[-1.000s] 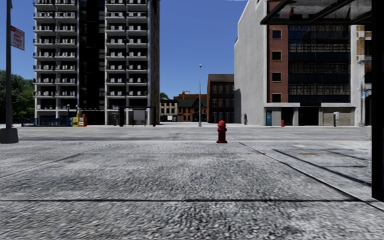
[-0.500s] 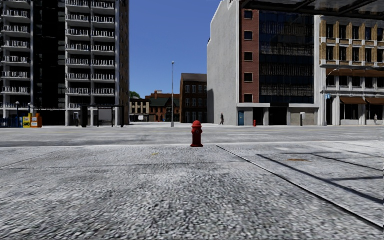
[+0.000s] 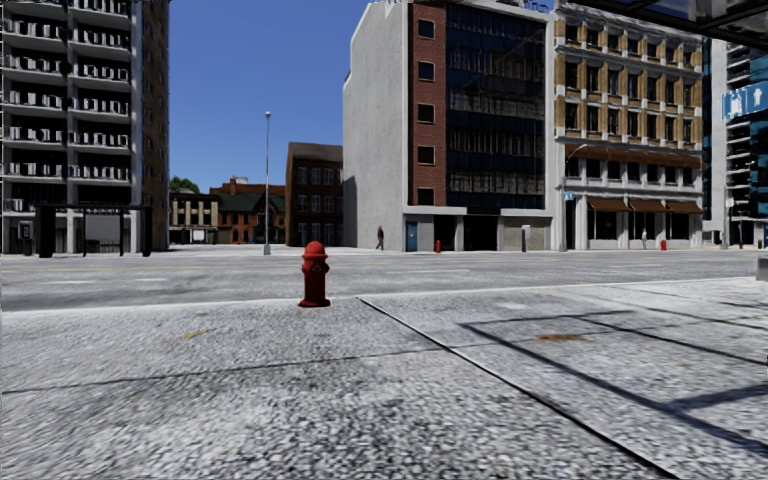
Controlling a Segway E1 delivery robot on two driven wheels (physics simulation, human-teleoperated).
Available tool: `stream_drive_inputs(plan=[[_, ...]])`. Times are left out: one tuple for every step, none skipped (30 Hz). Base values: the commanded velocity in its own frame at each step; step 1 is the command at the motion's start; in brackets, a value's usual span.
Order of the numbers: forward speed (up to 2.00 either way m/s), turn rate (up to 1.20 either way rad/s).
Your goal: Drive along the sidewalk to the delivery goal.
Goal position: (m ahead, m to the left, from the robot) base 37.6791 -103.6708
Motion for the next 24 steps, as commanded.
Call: stream_drive_inputs(plan=[[2.00, -0.54], [2.00, -0.58], [2.00, -0.62], [2.00, -0.62], [2.00, -0.62], [2.00, -0.63], [2.00, -0.63], [2.00, -0.63], [2.00, -0.63], [2.00, -0.63], [2.00, -0.63], [2.00, -0.63], [2.00, -0.63], [2.00, -0.63], [2.00, -0.63], [2.00, -0.63], [2.00, -0.63], [2.00, -0.63], [2.00, -0.63], [2.00, -0.63], [2.00, -0.63], [2.00, -0.63], [2.00, -0.63], [2.00, -0.63]])
